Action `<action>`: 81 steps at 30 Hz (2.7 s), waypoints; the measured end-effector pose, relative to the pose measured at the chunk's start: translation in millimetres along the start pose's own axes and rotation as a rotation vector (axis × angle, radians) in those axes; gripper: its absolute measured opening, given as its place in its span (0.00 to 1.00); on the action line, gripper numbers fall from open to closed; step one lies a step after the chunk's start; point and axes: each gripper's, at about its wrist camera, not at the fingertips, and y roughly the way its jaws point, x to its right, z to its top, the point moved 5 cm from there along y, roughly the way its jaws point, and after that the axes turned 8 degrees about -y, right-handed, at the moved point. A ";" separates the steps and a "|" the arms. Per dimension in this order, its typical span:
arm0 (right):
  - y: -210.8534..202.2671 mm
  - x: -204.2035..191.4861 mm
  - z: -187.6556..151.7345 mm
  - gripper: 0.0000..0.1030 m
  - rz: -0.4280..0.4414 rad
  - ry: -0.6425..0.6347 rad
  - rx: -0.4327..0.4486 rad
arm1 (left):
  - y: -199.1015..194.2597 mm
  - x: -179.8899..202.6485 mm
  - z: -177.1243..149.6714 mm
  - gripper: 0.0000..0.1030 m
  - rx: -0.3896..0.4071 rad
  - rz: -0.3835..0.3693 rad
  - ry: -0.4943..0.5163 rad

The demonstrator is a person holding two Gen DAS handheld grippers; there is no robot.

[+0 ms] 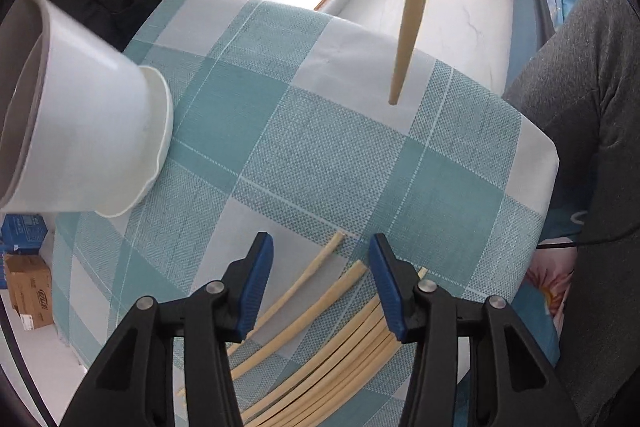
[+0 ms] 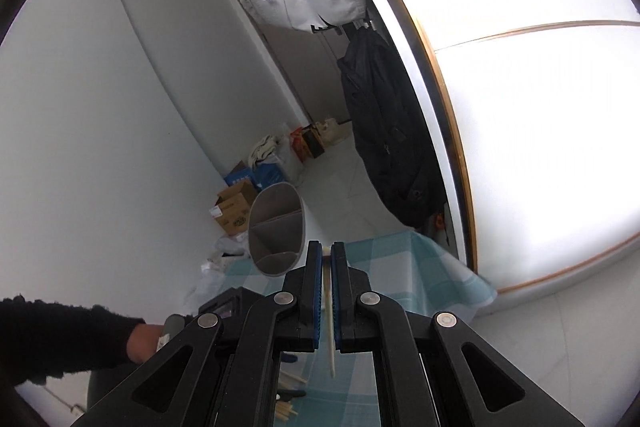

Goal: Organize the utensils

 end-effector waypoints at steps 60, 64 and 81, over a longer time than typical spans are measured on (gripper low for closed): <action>77.5 -116.1 3.6 0.03 0.035 -0.174 -0.028 | -155.9 -119.9 -4.3 0.03 0.688 0.010 -0.635; 84.7 -125.0 5.9 0.03 0.029 -0.198 -0.036 | -165.5 -119.9 -6.7 0.02 0.724 0.036 -0.668; 89.8 -134.1 46.2 0.03 0.019 -0.198 -0.020 | -212.8 -130.5 2.7 0.02 0.778 0.041 -0.694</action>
